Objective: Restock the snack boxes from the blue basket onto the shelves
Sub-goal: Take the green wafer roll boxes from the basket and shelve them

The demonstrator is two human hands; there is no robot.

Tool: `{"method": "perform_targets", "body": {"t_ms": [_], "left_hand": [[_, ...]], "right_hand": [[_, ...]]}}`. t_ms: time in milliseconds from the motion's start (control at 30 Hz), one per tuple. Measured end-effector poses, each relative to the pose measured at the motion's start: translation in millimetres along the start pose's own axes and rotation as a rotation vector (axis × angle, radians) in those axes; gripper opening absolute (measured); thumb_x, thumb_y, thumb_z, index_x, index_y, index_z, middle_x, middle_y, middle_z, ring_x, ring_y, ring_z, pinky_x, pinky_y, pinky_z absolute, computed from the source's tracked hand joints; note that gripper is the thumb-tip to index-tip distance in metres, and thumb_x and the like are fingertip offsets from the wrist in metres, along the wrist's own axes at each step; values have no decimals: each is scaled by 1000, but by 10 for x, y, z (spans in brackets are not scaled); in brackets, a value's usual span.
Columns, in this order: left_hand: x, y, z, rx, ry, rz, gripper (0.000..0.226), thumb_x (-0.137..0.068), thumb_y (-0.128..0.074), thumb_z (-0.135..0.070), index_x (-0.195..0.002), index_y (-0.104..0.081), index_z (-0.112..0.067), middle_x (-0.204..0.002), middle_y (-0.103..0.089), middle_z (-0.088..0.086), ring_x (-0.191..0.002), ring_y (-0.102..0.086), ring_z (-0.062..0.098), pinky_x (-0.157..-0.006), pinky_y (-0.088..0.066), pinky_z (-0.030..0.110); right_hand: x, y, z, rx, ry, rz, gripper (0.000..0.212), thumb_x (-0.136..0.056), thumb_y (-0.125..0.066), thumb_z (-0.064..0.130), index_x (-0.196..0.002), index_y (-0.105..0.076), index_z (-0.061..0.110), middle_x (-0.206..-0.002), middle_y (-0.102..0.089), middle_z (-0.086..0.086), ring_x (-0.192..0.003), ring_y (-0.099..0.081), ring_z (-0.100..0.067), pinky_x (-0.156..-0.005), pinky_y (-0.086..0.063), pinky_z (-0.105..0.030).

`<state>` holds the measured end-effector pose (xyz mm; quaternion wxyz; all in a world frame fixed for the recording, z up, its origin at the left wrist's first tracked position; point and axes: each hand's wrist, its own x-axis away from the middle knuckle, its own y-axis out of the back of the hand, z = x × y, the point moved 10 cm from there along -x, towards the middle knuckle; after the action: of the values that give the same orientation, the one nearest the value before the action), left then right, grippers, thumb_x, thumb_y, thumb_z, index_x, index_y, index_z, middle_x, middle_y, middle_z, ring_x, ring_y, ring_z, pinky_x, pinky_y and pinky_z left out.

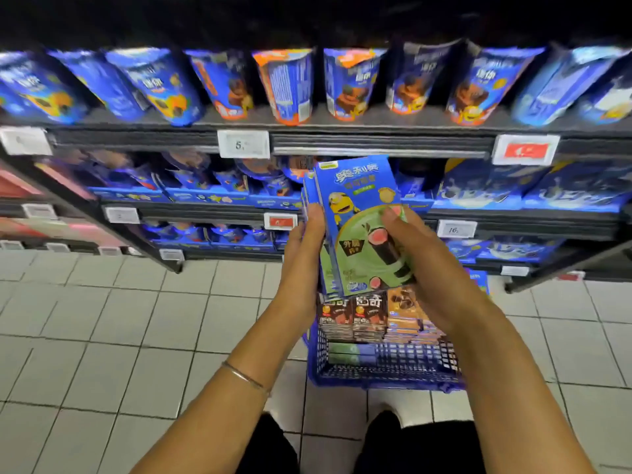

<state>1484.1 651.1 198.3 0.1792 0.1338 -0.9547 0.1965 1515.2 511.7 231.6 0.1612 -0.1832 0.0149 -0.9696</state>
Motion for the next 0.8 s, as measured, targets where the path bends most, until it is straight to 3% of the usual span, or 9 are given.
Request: {"method": "perform_targets", "body": {"t_ms": [67, 167, 333, 533, 700, 800], "left_hand": [[203, -169, -559, 0, -14, -1, 85, -85, -60, -71, -150, -56, -16, -142, -68, 13, -132, -65, 37, -114, -48, 59], [527, -427, -1404, 18, -41, -8, 86, -88, -68, -71, -153, -52, -16, -146, -65, 14, -135, -62, 39, -115, -46, 60], [1067, -863, -2708, 0, -131, 12, 80, -89, -66, -72, -147, -61, -16, -142, -69, 13, -131, -65, 38, -115, -46, 61], [1634, -1183, -3860, -13, -240, 26, 117, -60, -72, -91, -153, -53, -24, -156, -56, 8, -143, -55, 36, -119, -40, 62], [1955, -1328, -4619, 9, -349, 33, 106, -73, -69, -78, -158, -47, -20, -161, -50, 10, -145, -52, 39, -118, -41, 63], [2057, -1455, -4933, 11, -405, 61, 83, -87, -64, -65, -150, -55, -13, -147, -64, 17, -136, -60, 43, -115, -43, 67]], "right_hand": [[198, -59, 625, 24, 45, 1, 36, -86, -54, 59, -105, -67, 31, -104, -76, 3, -88, -72, -17, -74, -53, -37], [512, -182, 1546, 39, 120, 27, 32, -93, -50, 57, -103, -65, 31, -94, -77, 9, -73, -71, -5, -57, -52, -19], [1000, -326, 2937, 56, 210, 20, 22, -100, -51, 49, -103, -68, 34, -96, -77, 11, -81, -74, -5, -58, -52, -17], [1519, -588, 4063, 15, 293, 56, 36, -89, -53, 60, -117, -67, 40, -117, -75, 7, -109, -72, -20, -83, -57, -40], [1841, -759, 4742, 14, 439, 25, 36, -90, -53, 63, -116, -66, 41, -116, -74, 10, -105, -71, -19, -84, -52, -46], [1944, -799, 5061, 6, 512, 27, 38, -93, -52, 59, -120, -65, 35, -120, -73, 7, -111, -70, -20, -100, -49, -57]]}}
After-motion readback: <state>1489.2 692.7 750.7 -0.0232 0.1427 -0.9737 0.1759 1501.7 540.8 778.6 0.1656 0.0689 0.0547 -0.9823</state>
